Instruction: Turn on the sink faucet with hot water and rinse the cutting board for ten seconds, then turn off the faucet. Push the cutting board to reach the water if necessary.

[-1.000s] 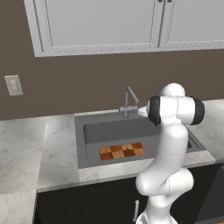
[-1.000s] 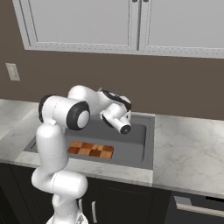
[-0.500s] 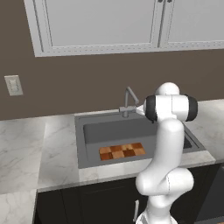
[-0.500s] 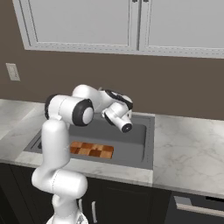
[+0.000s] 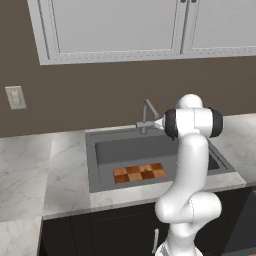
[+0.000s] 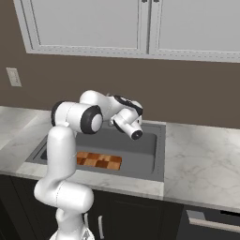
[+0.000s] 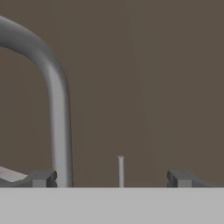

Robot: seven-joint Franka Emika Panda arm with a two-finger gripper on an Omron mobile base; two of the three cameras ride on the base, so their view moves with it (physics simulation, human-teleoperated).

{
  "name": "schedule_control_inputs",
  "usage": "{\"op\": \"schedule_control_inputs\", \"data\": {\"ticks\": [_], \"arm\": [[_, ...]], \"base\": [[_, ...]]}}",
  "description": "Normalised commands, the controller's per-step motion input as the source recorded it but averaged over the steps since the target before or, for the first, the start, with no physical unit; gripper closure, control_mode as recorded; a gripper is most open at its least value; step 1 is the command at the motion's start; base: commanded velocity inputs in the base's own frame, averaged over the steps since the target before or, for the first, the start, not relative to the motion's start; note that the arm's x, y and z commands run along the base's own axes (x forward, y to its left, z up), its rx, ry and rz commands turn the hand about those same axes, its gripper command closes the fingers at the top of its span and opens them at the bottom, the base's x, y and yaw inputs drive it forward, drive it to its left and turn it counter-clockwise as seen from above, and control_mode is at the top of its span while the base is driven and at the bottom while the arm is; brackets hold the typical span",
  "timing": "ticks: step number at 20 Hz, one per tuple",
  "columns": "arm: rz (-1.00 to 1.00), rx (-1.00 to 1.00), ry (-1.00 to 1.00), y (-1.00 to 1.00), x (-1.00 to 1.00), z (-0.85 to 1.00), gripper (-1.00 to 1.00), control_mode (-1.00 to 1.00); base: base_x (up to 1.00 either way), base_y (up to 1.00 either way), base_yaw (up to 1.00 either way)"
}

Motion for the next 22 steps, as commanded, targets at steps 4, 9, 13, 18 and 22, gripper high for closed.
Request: {"op": "schedule_control_inputs", "data": {"ticks": [4,9,13,18,22], "arm": [[0.0,0.0,0.0,0.0,0.0,-0.02,-1.0,-1.0],[-0.01,0.0,0.0,0.01,0.0,0.0,-1.0,-1.0],[-0.03,0.0,0.0,0.05,0.0,0.0,-1.0,-1.0],[-0.04,0.0,0.0,0.0,0.0,-0.01,-1.0,-1.0],[-0.05,0.0,0.0,0.02,0.0,-0.03,-1.0,-1.0]], "base": [[0.0,0.0,0.0],[0.0,0.0,0.0],[0.0,0.0,0.0],[0.0,0.0,0.0],[0.0,0.0,0.0]]}}
